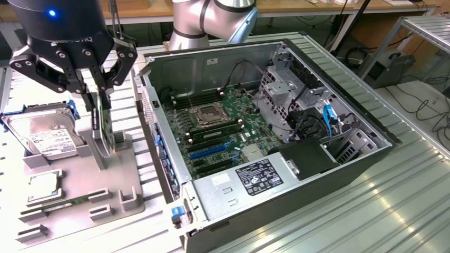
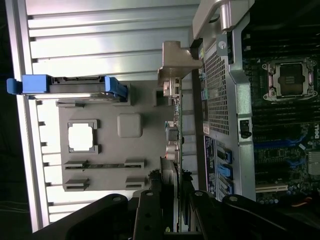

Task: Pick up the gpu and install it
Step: 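Pick up the gpu and move the gpu toward the slot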

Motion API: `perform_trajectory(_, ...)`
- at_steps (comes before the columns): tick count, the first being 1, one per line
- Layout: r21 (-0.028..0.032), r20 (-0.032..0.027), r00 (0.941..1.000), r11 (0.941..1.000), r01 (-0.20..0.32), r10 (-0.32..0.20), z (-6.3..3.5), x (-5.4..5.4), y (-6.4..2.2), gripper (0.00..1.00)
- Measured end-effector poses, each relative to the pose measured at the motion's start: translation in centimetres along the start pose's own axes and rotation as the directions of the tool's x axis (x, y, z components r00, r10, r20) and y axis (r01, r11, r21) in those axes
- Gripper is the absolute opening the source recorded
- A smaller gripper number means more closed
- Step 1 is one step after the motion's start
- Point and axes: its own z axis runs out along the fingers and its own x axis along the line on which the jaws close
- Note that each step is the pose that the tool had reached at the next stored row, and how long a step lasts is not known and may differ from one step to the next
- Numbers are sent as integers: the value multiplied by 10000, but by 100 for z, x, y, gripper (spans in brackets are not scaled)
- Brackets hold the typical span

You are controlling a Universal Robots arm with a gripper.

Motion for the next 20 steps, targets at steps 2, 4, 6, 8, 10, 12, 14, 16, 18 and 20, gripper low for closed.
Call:
perform_trajectory(2, 0, 0, 10000, 10000, 0, 0, -6, 0, 0, 26)
perform_trajectory(4, -1, 0, 10000, 10000, 0, 0, -11, 0, 0, 26)
perform_trajectory(6, 0, 0, 10000, 10000, 0, 0, -18, -1, 0, 26)
perform_trajectory(8, -1, 0, 10000, 10000, 0, 0, -23, -1, 0, 26)
perform_trajectory(10, 0, -1, 10000, 10000, 0, 0, -30, -1, 1, 26)
perform_trajectory(12, 0, -1, 10000, 10000, 0, 0, -37, -1, 1, 26)
perform_trajectory(14, 0, -1, 10000, 10000, 0, 0, -43, -1, 1, 26)
perform_trajectory(16, 0, 0, 10000, 10000, 0, 0, -49, -1, 1, 26)
perform_trajectory(18, 0, -1, 10000, 10000, 0, 0, -56, -2, 1, 26)
perform_trajectory(20, -1, 1, 10000, 10000, 0, 0, -63, -2, 1, 26)
